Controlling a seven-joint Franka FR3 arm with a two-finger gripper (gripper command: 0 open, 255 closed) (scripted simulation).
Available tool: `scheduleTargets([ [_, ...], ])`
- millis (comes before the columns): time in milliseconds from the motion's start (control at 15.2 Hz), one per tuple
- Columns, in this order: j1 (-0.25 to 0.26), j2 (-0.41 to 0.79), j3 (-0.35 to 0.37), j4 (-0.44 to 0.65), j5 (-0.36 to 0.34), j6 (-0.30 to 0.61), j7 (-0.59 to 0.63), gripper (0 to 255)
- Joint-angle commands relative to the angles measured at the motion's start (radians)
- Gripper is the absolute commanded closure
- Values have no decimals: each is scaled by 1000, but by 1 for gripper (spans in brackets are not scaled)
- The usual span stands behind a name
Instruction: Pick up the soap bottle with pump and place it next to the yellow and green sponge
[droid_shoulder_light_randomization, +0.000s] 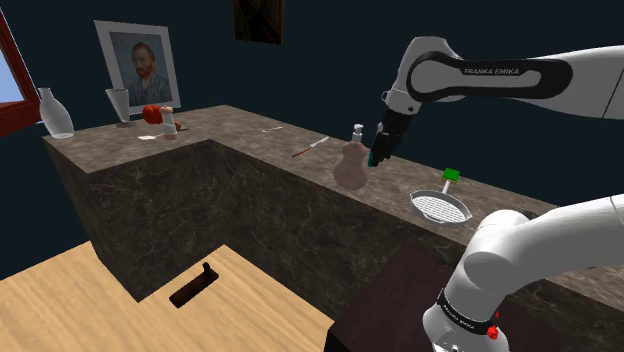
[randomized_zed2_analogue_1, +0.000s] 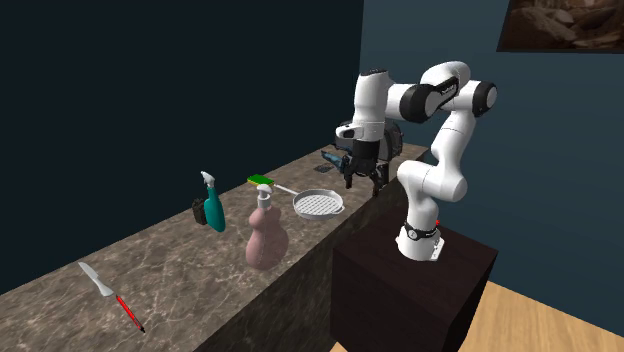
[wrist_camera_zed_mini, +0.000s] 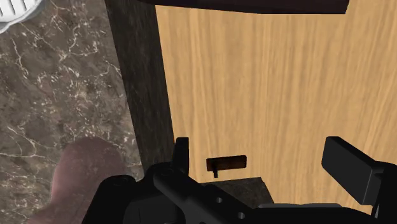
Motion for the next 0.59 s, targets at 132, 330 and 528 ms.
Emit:
scheduleTargets([
  [132, -14, 79, -82, -1, -19, 139, -89, 0],
  [330, -17, 144, -146, 7, -17, 238, -157, 0],
  [528, -10, 220, -212, 29, 1, 331, -232, 0],
])
